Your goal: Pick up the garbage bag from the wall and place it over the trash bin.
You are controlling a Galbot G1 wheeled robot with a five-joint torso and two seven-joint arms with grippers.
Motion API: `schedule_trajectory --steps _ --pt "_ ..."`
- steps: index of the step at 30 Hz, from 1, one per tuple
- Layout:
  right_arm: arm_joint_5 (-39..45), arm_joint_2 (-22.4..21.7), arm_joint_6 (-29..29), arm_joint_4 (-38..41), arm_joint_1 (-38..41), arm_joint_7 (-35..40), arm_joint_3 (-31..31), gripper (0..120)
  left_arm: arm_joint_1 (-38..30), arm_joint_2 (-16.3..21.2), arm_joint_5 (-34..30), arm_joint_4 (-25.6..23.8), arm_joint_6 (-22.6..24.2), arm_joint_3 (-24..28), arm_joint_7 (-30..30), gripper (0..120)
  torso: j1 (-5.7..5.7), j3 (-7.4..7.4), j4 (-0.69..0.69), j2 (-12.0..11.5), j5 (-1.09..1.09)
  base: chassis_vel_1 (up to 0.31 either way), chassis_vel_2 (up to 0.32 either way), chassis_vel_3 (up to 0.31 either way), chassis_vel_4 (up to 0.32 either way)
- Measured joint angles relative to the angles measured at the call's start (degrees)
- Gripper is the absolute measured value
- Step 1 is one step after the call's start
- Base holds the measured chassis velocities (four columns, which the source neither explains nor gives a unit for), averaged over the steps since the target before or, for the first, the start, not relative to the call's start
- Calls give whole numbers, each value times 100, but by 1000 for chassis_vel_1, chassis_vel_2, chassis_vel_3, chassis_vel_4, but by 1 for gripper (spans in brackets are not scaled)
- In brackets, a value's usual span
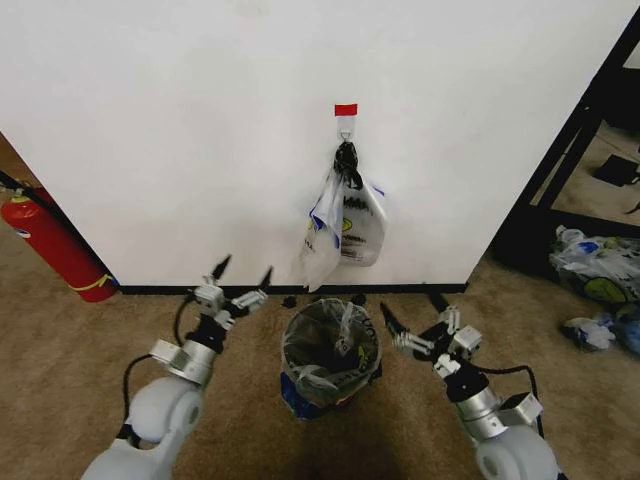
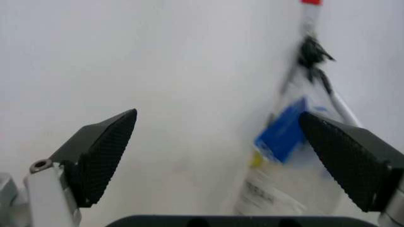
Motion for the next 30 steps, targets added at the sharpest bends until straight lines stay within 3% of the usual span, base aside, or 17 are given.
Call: schedule_trajectory --steps 2,9,30 --pt "-120 42 -215 192 -134 573 -45 100 43 -23 -160 -156 214 -215 1 100 0 0 -2 0 2 0 0 0 0" --pt "96 20 -450 289 -180 1242 -88 100 50 56 -273 -234 342 -400 61 100 0 0 -1 0 2 0 0 0 0" --pt "-269 17 -357 -310 -68 1202 -107 100 51 -83 -170 -147 364 -175 50 100 0 0 -2 0 2 0 0 0 0"
